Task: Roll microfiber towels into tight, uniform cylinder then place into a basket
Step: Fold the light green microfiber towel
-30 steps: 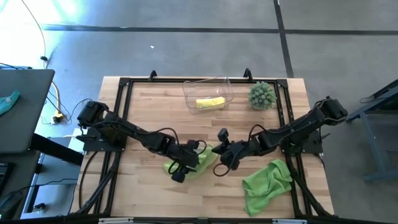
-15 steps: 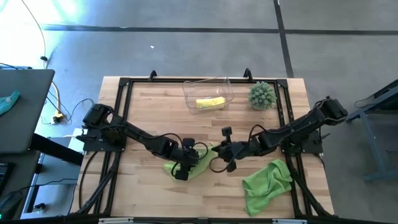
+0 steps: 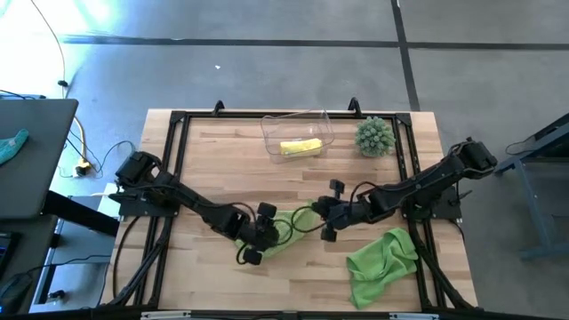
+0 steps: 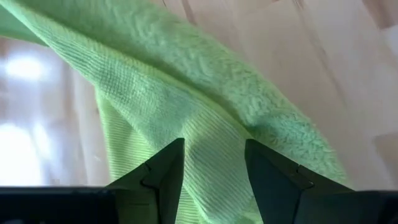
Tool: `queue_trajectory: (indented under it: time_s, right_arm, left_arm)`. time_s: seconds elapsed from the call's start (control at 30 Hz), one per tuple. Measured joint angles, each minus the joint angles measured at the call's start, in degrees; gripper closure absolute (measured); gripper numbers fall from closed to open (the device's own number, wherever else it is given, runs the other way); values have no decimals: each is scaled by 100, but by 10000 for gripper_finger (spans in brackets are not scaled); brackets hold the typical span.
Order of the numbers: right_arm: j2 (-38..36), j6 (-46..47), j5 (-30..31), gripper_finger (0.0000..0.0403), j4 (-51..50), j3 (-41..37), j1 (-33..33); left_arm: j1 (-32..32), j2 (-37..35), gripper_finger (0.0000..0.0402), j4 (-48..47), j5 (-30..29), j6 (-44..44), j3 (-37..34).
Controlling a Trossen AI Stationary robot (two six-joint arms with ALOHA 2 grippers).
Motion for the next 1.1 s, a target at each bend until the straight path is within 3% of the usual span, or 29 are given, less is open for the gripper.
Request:
queue_trajectory:
  time_s: [0.13,0.47,0.6,0.73,1.0,1.1]
  right_arm:
    - [0,903,-3,403,-249,0,-2]
    - [0,2120,-249,403,-376,0,-2]
    - [0,2349,-304,403,-491,0,1]
    - [0,2390,-302,403,-559,-7,-2]
    - [0,2391,-276,403,-554,-9,-2]
    - [0,2392,-274,403,-570,-9,-2]
  left_arm:
    - [-179,2,243,2,-441,132,0]
    - [-306,9,243,-169,-643,106,0]
    - [-408,10,243,-642,-685,242,0]
    - [-547,15,243,-770,-1095,405,0]
    - [-621,539,243,-446,-1697,1740,0]
    - [-692,867,243,-80,-2438,1997,-2]
